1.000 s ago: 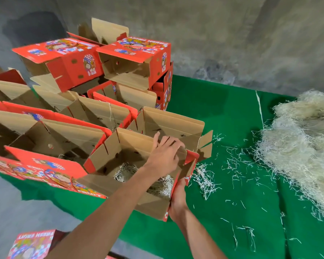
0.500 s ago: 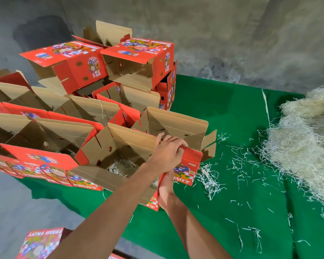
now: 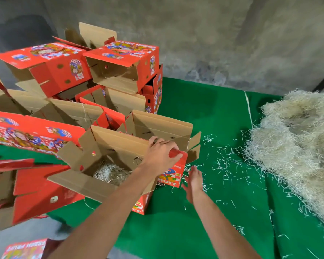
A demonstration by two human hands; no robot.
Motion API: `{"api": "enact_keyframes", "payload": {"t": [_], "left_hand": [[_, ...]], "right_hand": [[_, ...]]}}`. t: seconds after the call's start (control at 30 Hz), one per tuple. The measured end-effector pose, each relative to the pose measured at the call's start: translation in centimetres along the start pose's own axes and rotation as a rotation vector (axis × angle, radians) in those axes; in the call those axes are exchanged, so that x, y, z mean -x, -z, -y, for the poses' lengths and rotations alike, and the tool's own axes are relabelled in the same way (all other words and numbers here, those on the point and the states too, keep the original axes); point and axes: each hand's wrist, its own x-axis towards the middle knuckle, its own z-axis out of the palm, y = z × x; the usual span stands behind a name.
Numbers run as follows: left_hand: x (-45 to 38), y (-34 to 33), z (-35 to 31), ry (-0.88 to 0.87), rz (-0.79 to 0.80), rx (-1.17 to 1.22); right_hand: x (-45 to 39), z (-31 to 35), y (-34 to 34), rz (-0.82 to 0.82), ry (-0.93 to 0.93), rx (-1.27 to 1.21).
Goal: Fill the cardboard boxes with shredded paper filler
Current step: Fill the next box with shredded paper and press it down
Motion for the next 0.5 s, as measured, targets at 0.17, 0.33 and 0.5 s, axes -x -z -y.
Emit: {"api": "enact_keyframes", "payload": {"t": [0.17,0.33,0.5], "left_hand": [[-0.6,0.0,0.3,0.016,-0.019,-0.019],[-1.0,0.4,1.4,0.026,-0.070,-0.052],[-1.5,0.6,2.4,0.098,-0.030,-0.138]], "right_hand": [[-1.3,1.6,-1.5,0.148,0.063,0.150],[-2.1,1.5,-2.7,0.170,0.109,0.251],[-2.3,1.3,-3.7,0.230,0.126,0.264]]}}
